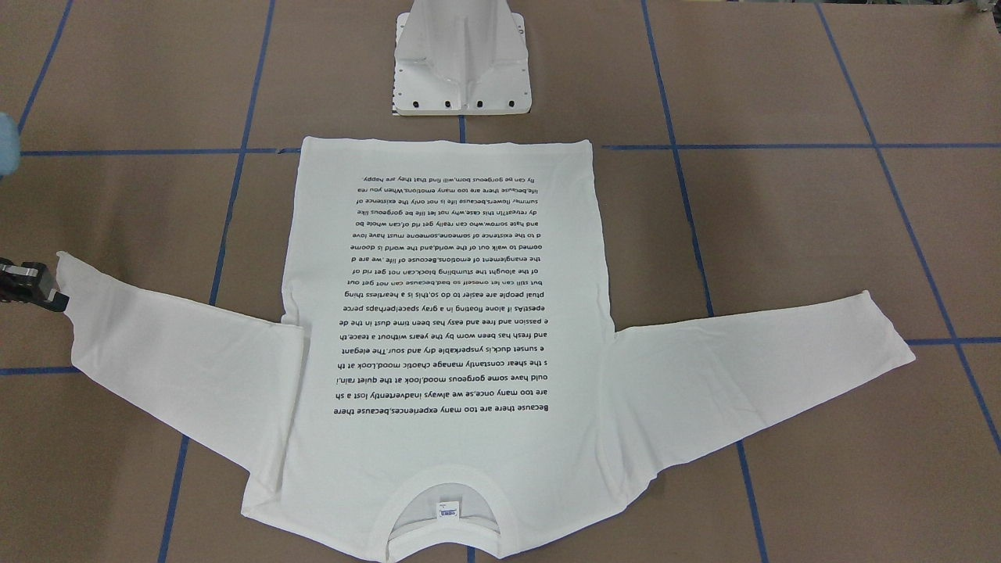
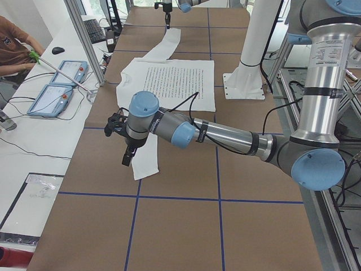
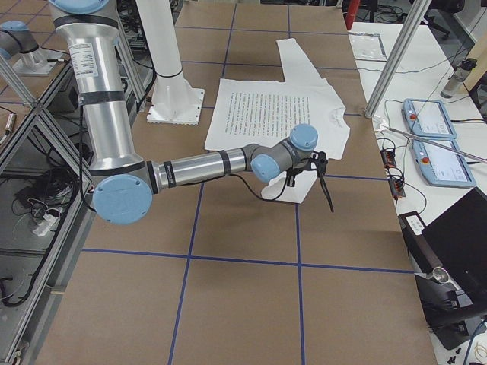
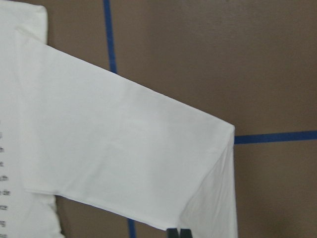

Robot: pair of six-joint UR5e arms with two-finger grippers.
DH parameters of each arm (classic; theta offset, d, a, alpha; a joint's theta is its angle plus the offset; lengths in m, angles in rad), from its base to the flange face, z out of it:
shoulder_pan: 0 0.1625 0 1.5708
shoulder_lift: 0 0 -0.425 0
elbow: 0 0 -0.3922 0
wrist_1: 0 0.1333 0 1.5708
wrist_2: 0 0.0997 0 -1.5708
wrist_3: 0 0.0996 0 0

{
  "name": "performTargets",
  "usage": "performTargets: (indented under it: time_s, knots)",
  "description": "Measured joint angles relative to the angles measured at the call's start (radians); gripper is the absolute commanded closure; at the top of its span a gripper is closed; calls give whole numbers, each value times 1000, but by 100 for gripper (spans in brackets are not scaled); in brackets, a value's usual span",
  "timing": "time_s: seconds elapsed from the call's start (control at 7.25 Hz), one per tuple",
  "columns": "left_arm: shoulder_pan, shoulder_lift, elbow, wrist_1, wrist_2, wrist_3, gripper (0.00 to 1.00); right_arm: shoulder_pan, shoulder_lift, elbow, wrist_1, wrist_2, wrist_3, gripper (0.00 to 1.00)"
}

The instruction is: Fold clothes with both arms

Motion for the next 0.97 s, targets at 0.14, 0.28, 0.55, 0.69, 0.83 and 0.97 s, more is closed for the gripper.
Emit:
performTargets:
  time_s: [0.14,0.28,0.55,0.69,0.83,0.97]
  knots:
    - [0,1,0,-2,4,3,0,-50,78,24,-23,-3,154,100]
    - [0,2,2,-5,6,9,0,-108,160,17,-32,-21,282,100]
    - [3,2,12,-17,10,13,0,-207,364,-91,-38,-100,491,100]
    - [5,2,14,-21,10,13,0,-240,468,-171,-38,-133,556,100]
    - [5,2,12,-21,11,13,0,-274,566,-258,-34,-185,594,100]
    - [6,2,8,-22,11,13,0,-307,660,-345,-29,-239,630,100]
